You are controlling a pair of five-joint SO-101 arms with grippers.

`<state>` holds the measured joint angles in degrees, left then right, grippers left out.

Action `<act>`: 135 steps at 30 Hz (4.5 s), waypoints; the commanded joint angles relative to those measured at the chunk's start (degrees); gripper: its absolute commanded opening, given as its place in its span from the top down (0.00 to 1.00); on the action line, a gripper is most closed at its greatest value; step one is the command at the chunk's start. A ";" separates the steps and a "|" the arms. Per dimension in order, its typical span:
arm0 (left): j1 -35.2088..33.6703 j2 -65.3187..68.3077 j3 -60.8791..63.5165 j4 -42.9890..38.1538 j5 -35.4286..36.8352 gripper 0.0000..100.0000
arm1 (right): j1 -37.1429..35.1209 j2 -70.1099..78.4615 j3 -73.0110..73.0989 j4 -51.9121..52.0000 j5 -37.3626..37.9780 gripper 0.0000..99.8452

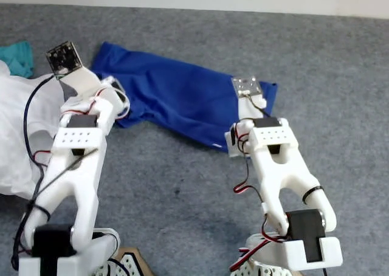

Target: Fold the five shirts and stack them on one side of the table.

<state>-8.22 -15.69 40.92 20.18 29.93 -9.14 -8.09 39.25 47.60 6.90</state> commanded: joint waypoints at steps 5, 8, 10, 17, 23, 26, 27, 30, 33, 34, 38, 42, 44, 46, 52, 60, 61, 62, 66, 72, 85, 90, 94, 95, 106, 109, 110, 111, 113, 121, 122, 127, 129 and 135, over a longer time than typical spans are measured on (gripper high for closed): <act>1.01 15.43 -15.87 -1.58 2.55 0.98 | -0.40 -3.47 -0.22 -1.63 0.44 0.91; 1.01 20.97 -22.37 0.18 2.55 0.98 | -0.40 -3.21 -0.22 -1.63 0.44 0.91; 1.10 23.43 -27.21 3.34 2.55 0.98 | -0.40 -3.21 -0.13 -2.42 0.44 0.91; 2.24 31.08 -41.19 10.64 2.29 0.98 | -0.40 -3.12 -0.04 -2.68 0.44 0.91; 3.21 42.24 -51.56 14.51 0.53 0.97 | -0.48 -3.12 -0.04 -2.59 0.44 0.91; 3.21 47.34 -56.48 17.58 -3.34 0.87 | -0.48 -3.12 0.31 -2.68 0.44 0.91; 3.12 48.75 -57.89 18.64 -3.60 0.83 | -0.48 -3.12 0.75 -2.77 0.44 0.91; 2.59 51.47 -61.05 20.75 -3.52 0.68 | -1.10 -3.21 1.27 -2.77 0.53 0.91; 1.10 52.00 -63.08 21.45 -3.52 0.57 | -1.36 -3.21 1.45 -2.77 0.53 0.91; 0.48 52.00 -63.78 21.45 -3.52 0.54 | -1.36 -3.21 1.45 -2.77 0.53 0.91; -0.66 51.91 -68.00 22.86 -3.52 0.48 | -1.45 -3.21 1.63 -2.77 0.53 0.91; -0.66 51.91 -74.68 29.80 -3.52 0.48 | -1.45 -3.21 1.71 -3.65 0.44 0.91; -0.75 51.91 -77.23 33.23 -3.43 0.48 | -1.45 -3.21 1.71 -3.91 0.44 0.91; -1.71 51.91 -78.99 36.75 -3.43 0.48 | -1.71 -3.65 1.71 -3.91 0.44 0.96; -6.11 51.82 -84.53 50.20 -2.02 0.48 | -9.01 -3.74 -0.48 -5.85 0.53 0.99; -8.92 48.66 -94.81 73.49 2.73 0.48 | -18.77 -2.95 -10.59 -9.98 -4.04 0.99; -8.92 48.31 -94.90 75.60 2.64 0.48 | -20.09 -2.95 -11.30 -11.03 -4.92 0.99; -9.01 48.04 -95.08 77.71 2.64 0.48 | -21.49 -2.59 -12.00 -11.82 -5.54 0.99; -9.01 47.87 -94.02 80.70 2.55 0.48 | -25.27 3.47 -16.57 -12.18 -7.65 0.99; -8.84 47.69 -89.71 80.70 2.37 0.54 | -25.80 17.80 -30.02 -11.82 -7.47 0.99; -16.75 48.13 -92.00 79.47 -8.35 1.00 | -33.27 27.21 -43.56 -12.18 -7.30 0.99; -17.01 48.04 -87.34 79.12 -8.35 0.99 | -33.45 35.21 -52.26 -10.33 -7.56 0.99; -15.16 48.13 -84.44 78.95 -8.44 0.99 | -33.36 40.04 -58.68 -8.48 -7.56 0.99; -14.46 48.13 -83.38 78.15 -8.44 0.99 | -33.27 41.10 -60.00 -8.04 -7.56 0.99; -8.22 48.13 -77.23 69.54 -8.35 0.99 | -28.70 43.91 -64.66 -6.55 -7.47 0.99; -6.11 48.22 -77.23 67.25 -8.35 0.99 | -27.65 44.09 -64.57 -6.55 -7.38 0.99; -5.49 48.22 -77.23 66.37 -8.35 0.99 | -27.21 44.09 -64.57 -6.55 -7.38 0.99; -5.05 48.22 -77.23 65.58 -8.35 0.99 | -26.77 44.09 -64.57 -6.55 -7.38 0.99; -4.09 48.22 -76.09 63.82 -8.35 0.99 | -25.98 44.18 -64.57 -6.55 -7.38 0.99; -1.89 48.13 -67.38 50.81 -8.35 0.99 | -23.25 44.26 -64.22 -6.55 -7.30 0.99; -1.89 48.13 -66.95 49.58 -8.44 0.99 | -22.99 44.26 -64.13 -6.55 -7.30 0.99; -2.07 48.13 -64.04 43.25 -8.44 0.99 | -21.76 44.35 -64.13 -6.55 -7.30 0.99; -2.07 48.13 -62.37 40.79 -8.44 0.99 | -21.23 44.35 -64.04 -6.55 -7.30 0.99; -2.86 48.13 -59.56 37.01 -8.44 0.99 | -20.18 44.35 -63.87 -6.37 -7.30 0.99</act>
<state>-11.12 36.44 -18.51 58.77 22.20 -30.86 37.27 -22.55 40.84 -0.04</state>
